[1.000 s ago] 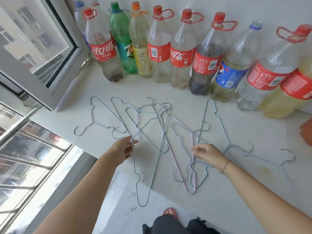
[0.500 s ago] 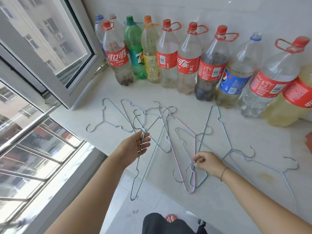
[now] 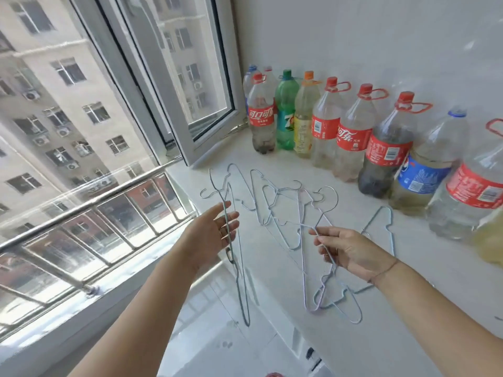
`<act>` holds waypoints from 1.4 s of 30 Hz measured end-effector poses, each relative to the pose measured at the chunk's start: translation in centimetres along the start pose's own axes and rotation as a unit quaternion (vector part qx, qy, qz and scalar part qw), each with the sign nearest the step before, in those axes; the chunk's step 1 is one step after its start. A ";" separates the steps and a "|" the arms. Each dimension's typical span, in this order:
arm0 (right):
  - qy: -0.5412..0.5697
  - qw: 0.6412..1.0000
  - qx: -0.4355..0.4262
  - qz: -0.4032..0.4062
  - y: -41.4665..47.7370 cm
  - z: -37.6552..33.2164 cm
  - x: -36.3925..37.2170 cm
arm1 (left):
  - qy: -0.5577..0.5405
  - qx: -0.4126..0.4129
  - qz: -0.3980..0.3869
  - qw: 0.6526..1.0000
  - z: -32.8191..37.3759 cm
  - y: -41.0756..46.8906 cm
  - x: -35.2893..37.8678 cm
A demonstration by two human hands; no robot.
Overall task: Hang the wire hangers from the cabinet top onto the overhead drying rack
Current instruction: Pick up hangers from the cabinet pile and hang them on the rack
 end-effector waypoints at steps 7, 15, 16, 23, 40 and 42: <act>0.026 0.984 -0.012 -0.178 -2.4 -5.0 11.8 | -0.045 0.113 0.000 0.993 4.8 -9.9 -2.8; 0.017 0.947 -0.042 -0.318 -7.0 -11.3 26.7 | -0.047 0.255 0.019 0.966 13.2 -21.5 -8.2; 0.007 0.942 -0.053 -0.332 -7.6 -11.9 28.5 | -0.050 0.269 0.028 0.961 14.2 -22.7 -8.9; -0.056 0.893 -0.113 -0.433 -12.0 -13.3 41.7 | -0.056 0.373 0.126 0.918 21.2 -30.6 -14.8; -0.107 0.831 -0.224 -0.498 -21.2 -11.2 68.4 | -0.109 0.478 0.238 0.838 30.5 -43.7 -32.1; -0.104 0.832 -0.225 -0.496 -21.6 -11.0 70.1 | -0.108 0.479 0.243 0.836 31.1 -44.0 -33.3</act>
Point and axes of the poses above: each hand's wrist, its own y-axis towards the middle knuckle, its own x-axis out of the palm, z = x × y, the point moved 2 cm from there along y, towards the middle knuckle, and after that the axes turned 6 degrees about z, right-handed, at the moved point
